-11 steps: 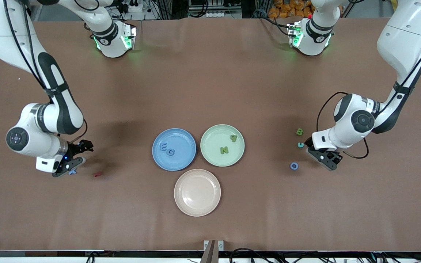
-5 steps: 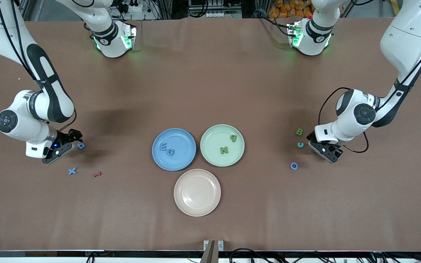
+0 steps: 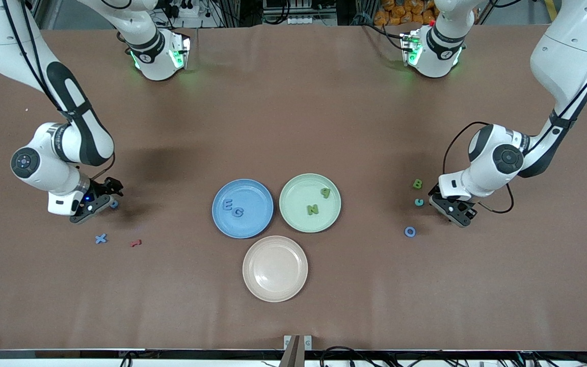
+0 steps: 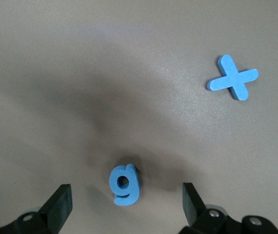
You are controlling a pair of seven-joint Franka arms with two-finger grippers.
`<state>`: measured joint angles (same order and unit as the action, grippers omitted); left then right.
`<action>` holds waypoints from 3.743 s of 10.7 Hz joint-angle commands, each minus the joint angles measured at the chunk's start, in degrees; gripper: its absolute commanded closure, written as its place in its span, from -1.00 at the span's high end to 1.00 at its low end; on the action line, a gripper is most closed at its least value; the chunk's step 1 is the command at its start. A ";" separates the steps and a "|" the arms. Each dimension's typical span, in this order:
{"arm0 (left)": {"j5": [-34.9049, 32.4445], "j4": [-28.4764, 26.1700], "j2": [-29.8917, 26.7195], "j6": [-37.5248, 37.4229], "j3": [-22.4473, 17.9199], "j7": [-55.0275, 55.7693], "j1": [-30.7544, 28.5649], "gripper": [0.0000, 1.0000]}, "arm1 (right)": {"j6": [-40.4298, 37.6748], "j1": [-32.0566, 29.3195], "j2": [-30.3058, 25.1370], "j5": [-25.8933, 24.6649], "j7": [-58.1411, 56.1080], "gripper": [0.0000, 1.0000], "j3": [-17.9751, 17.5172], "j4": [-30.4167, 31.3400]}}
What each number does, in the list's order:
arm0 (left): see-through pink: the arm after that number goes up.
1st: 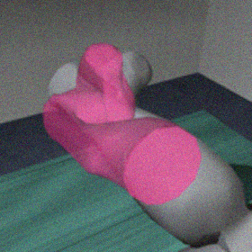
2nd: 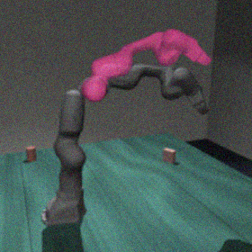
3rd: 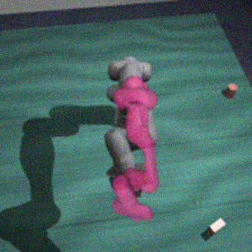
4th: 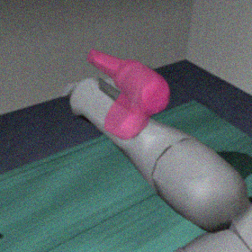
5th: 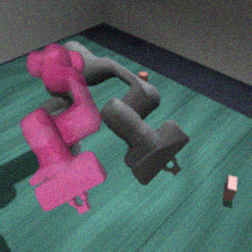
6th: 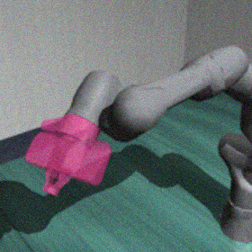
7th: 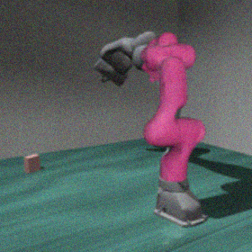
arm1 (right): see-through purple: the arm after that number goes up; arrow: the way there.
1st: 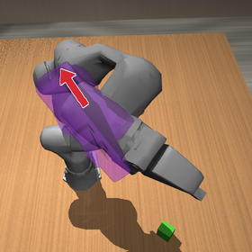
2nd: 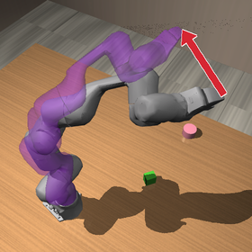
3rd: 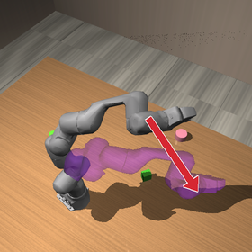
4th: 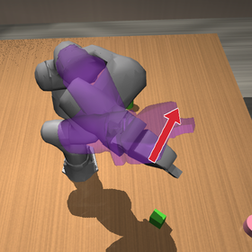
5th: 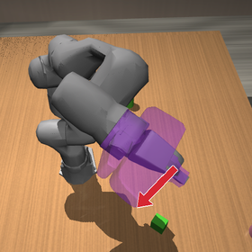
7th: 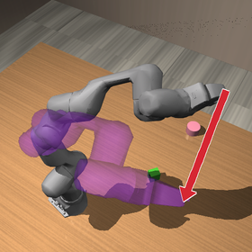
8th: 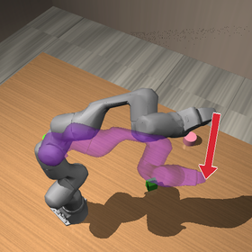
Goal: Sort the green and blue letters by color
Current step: 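Grasp the green u with the left gripper while the right gripper grasps the blue g, then drop the u on the green plate while the right gripper drops the g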
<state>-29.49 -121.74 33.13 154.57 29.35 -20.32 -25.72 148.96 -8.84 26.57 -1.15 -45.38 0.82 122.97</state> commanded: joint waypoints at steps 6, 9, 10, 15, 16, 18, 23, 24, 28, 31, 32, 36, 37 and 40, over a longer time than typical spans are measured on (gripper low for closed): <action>-1.53 -0.60 -1.22 0.03 0.27 -0.07 -2.23 -0.48 | 4.15 -0.13 1.73 -0.52 0.55 0.13 -0.29 0.95; -1.27 0.27 -1.31 -1.99 0.45 0.55 -2.14 -0.92 | 4.06 -0.13 1.73 -0.52 -0.24 -1.00 -0.29 0.78; -0.75 0.45 -1.57 -2.43 0.62 0.55 -2.14 -0.96 | 4.06 -0.13 1.73 -0.52 -0.24 -1.00 -0.29 0.69; 6.29 12.74 -1.49 -22.19 11.77 9.30 -0.22 -1.00 | -3.89 2.76 1.64 0.10 2.64 -1.00 -0.64 -6.84; 6.38 13.89 -1.05 -22.47 11.96 13.17 2.49 -1.00 | -8.20 4.34 1.64 0.10 4.92 -1.00 -0.64 -10.00; 6.64 15.74 -0.17 -22.47 11.88 24.75 9.86 -1.00 | -14.20 8.64 1.73 0.19 11.33 -1.00 -0.64 -14.67; 5.94 22.32 4.92 -22.47 10.47 48.76 25.34 -0.92 | -19.74 22.34 1.73 1.41 37.59 -1.00 -0.73 -19.61; 5.94 24.34 5.98 -22.47 8.64 51.06 29.20 -0.84 | -20.97 25.07 1.64 4.72 40.95 -1.00 -0.73 -20.22; 6.55 27.52 6.51 -22.47 0.19 55.13 39.17 1.00 | -21.69 34.30 2.16 13.46 57.79 -1.00 -0.73 -20.67; 5.68 27.26 5.20 -27.54 0.10 54.43 36.89 1.00 | -21.60 38.28 4.18 13.37 67.08 -0.39 -0.64 -22.16; 5.41 27.00 4.50 -30.70 0.10 52.60 35.75 1.00 | -21.51 38.19 4.27 13.37 67.00 0.66 -0.64 -22.07; 4.79 24.28 1.69 -34.25 0.18 37.14 26.79 1.00 | -21.60 35.74 4.28 12.58 63.42 1.00 -0.29 -22.16; 4.79 23.40 1.42 -34.25 0.18 35.20 24.95 1.00 | -21.60 32.95 4.28 12.58 58.69 1.00 -0.29 -22.16; 4.45 20.33 0.28 -34.25 0.27 29.04 19.76 1.00 | -21.60 24.59 6.64 12.32 41.47 1.00 -0.20 -24.52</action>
<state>-24.15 -97.40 36.13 120.70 29.11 12.05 -2.63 128.22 21.28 30.67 11.02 6.27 1.27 101.66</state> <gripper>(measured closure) 0.000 0.000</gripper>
